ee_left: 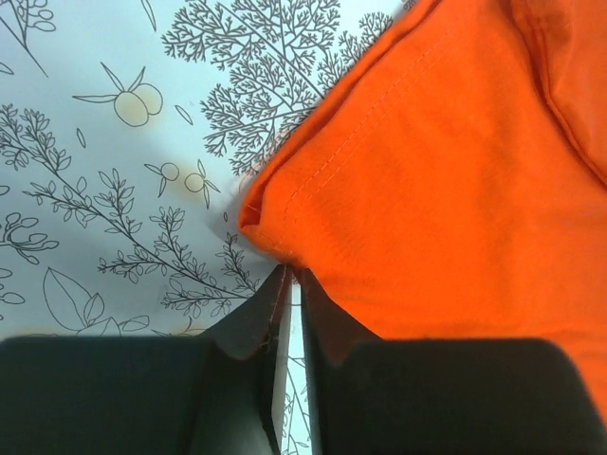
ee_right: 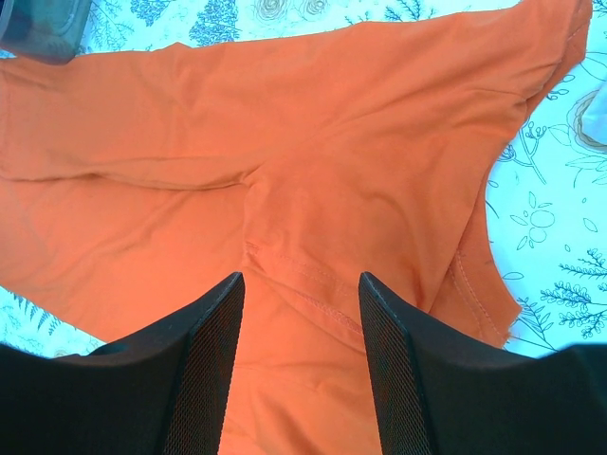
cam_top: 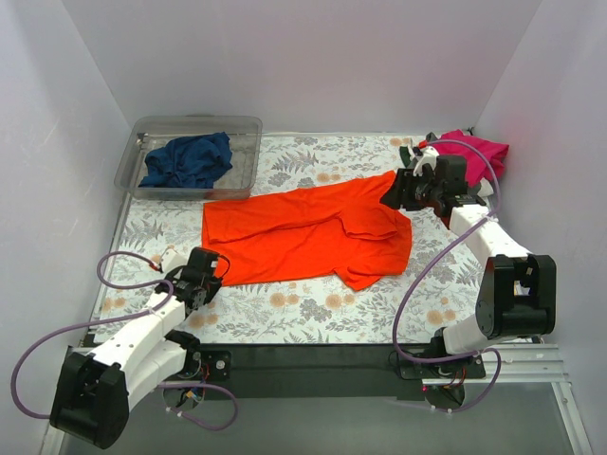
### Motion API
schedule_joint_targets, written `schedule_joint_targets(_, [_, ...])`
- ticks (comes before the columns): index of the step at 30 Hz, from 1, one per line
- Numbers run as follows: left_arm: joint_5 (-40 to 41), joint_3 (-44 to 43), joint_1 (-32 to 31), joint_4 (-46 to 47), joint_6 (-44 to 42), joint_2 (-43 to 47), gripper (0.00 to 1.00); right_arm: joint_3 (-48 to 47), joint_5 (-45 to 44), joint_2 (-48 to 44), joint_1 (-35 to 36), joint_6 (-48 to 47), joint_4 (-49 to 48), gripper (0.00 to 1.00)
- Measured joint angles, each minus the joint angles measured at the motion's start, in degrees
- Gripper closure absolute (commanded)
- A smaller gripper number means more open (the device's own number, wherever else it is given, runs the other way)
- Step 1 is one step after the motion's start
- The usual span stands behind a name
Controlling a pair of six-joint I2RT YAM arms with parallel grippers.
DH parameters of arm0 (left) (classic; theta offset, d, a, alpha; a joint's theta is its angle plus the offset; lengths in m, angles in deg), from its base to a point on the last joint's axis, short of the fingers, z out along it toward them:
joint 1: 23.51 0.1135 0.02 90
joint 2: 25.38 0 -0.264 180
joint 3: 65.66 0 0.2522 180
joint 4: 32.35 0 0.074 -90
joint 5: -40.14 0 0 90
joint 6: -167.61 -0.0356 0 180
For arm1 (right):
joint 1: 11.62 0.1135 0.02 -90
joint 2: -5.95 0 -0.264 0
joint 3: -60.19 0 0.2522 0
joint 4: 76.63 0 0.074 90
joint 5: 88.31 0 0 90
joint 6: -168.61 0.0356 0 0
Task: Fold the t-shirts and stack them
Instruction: Fold the tshirt
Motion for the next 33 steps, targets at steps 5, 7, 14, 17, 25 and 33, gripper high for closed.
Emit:
schedule_joint_targets(5, [-0.02, 0.11, 0.00, 0.26, -0.20, 0.07, 1.00, 0.02, 0.00, 0.00, -0.09, 0.02, 0.00, 0.53])
schedule_joint_targets(7, [-0.04, 0.20, 0.00, 0.57, -0.39, 0.07, 1.00, 0.02, 0.00, 0.00, -0.09, 0.02, 0.00, 0.53])
schedule_joint_targets(14, [0.52, -0.20, 0.00, 1.29, -2.99, 0.92, 1.00, 0.76, -0.04, 0.00, -0.09, 0.07, -0.31, 0.53])
schedule_joint_targets(17, [1.49, -2.71, 0.00, 1.42, -5.05, 1.42, 1.00, 1.40, -0.04, 0.00, -0.09, 0.28, -0.24, 0.53])
schedule_joint_targets(25, [3.52, -7.80, 0.00, 6.27, -10.73, -1.01, 1.00, 2.69, -0.81, -0.31, -0.09, 0.63, -0.35, 0.53])
schedule_joint_targets(33, [3.15, -7.87, 0.42, 11.61, -15.37, -10.36, 1.00, 5.01, -2.84, -2.32, -0.09, 1.09, -0.35, 0.53])
